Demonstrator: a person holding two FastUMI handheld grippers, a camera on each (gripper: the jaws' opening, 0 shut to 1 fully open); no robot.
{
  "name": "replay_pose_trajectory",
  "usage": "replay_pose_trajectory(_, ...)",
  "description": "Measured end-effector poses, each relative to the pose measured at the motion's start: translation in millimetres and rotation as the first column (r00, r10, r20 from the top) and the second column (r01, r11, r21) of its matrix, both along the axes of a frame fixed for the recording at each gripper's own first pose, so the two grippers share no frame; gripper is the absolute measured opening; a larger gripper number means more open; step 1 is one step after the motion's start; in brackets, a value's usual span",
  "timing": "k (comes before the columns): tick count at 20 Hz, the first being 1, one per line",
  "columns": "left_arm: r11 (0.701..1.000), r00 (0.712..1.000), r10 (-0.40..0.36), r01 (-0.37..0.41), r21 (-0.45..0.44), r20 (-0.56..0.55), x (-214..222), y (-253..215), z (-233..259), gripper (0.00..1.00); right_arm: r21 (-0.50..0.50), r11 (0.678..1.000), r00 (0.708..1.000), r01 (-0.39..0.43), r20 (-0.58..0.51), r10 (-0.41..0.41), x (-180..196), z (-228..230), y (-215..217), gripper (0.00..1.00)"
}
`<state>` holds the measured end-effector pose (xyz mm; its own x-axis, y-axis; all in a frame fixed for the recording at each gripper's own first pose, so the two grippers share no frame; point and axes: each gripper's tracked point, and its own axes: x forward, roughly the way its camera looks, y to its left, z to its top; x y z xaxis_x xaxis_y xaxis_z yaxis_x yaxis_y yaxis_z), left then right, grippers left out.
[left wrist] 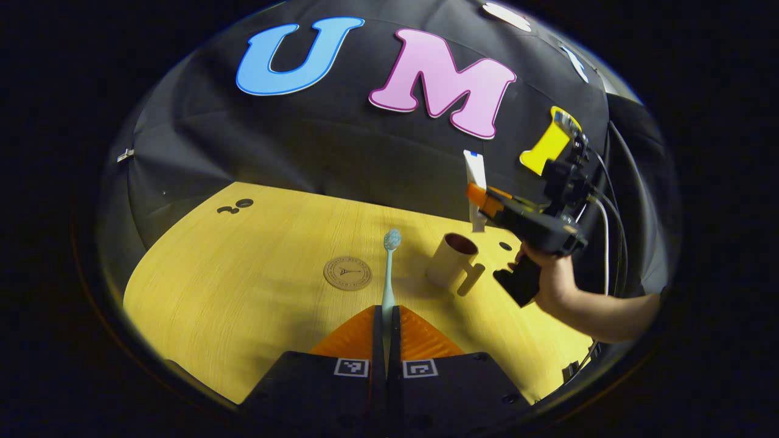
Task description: Put the toothbrush and toothpaste on the desktop into the cup, then pick up the cup and place it on the coaster on the desktop.
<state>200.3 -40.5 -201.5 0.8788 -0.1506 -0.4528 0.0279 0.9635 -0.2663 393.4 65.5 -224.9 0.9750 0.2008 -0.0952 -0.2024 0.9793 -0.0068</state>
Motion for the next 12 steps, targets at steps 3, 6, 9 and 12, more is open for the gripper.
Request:
replay_pose_trajectory(3,1.0,0.999,0.011,-0.011,-0.005,0.035,9,-1,18,0.06,-0.005,1.0,1.0,0.007,-0.015,-0.007,8,-22,-3,0.31)
replay_pose_trajectory(6,1.0,0.998,0.005,-0.005,0.006,0.063,18,-6,31,0.06,-0.002,1.0,1.0,0.012,-0.02,-0.012,9,-36,-5,0.31)
replay_pose_trajectory(9,1.0,0.997,-0.009,0.008,0.008,0.075,23,-13,39,0.06,0.02,1.0,0.999,0.023,-0.03,-0.022,9,-48,-6,0.36)
replay_pose_trajectory(12,1.0,0.996,-0.016,0.016,0.002,0.086,25,-21,41,0.06,0.015,1.0,0.999,0.022,-0.034,-0.022,6,-53,-4,0.32)
